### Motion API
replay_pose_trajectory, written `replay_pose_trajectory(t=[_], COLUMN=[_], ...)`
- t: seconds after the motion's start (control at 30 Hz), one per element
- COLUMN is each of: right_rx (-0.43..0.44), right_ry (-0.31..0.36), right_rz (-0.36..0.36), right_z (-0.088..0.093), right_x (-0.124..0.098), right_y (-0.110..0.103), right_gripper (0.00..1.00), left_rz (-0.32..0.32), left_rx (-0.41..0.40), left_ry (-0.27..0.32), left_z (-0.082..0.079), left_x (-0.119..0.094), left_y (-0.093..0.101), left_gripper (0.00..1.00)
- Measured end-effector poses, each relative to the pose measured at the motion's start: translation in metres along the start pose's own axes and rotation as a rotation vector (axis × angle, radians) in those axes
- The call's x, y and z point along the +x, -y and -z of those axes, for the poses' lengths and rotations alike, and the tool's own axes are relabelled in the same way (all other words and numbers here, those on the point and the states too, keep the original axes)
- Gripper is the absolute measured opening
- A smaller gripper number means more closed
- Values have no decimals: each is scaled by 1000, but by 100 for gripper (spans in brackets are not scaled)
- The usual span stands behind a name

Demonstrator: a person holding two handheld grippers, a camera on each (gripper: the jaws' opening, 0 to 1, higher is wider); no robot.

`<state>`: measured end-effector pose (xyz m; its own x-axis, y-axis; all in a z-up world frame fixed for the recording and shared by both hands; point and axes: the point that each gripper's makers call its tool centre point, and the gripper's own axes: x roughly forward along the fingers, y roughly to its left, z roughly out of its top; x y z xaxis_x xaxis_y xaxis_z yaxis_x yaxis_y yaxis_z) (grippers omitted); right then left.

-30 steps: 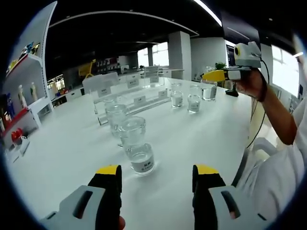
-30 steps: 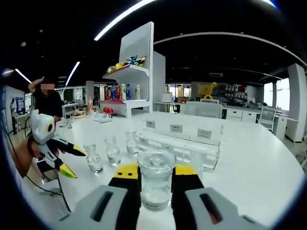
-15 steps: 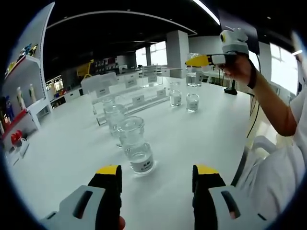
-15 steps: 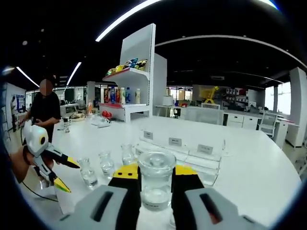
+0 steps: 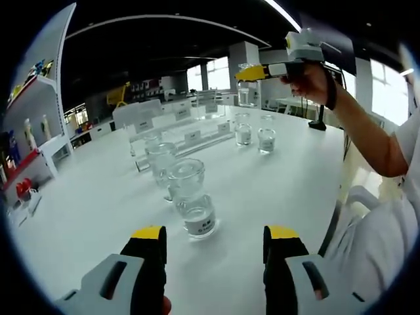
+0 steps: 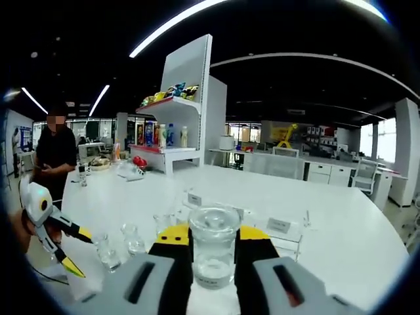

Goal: Identify the label on the chemical reagent bottle, grasp the chemical reagent bottle, and place it in the designated position on the reagent rack

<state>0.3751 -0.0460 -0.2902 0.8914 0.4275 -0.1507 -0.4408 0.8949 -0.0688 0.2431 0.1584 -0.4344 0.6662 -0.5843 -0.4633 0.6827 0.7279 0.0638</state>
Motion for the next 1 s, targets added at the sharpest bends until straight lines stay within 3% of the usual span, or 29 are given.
replay_pose_trajectory(t=[0.33,0.7,1.0], right_rx=[-4,9,-18], right_ry=[4,44,25], right_rz=[0,52,71], right_z=[-18,-36,-44], right_x=[24,58,87], right_y=[0,7,12], right_gripper=[21,21,21], left_rz=[1,18,30], left_rx=[12,39,57], left_ry=[2,8,-7], left_z=[-3,-4,-2], left_x=[-2,-3,-2], left_y=[-5,-5,-5], left_gripper=[60,60,60])
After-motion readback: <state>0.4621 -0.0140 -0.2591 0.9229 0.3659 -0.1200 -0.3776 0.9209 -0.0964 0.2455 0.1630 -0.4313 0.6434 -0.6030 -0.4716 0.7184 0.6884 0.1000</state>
